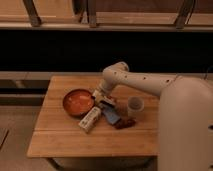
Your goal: Place the eraser on the white sponge
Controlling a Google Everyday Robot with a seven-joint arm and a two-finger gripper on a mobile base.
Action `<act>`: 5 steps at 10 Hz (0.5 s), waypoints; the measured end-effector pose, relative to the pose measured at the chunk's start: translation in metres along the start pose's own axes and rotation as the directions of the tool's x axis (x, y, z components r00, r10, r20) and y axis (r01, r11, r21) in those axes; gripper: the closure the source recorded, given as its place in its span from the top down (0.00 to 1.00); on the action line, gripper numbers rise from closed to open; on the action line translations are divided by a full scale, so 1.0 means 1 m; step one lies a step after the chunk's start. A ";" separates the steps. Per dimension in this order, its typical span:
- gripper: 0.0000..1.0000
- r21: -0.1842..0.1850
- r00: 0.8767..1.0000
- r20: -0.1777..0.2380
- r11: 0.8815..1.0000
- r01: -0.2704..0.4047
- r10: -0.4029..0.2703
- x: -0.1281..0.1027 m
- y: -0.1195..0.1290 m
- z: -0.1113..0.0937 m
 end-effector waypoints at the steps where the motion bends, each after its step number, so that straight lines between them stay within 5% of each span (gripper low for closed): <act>1: 0.00 -0.010 1.000 -0.008 1.000 -0.022 0.022 0.009 0.004 0.002; 5: 0.00 -0.057 0.993 -0.065 0.993 -0.101 0.097 0.044 0.025 0.013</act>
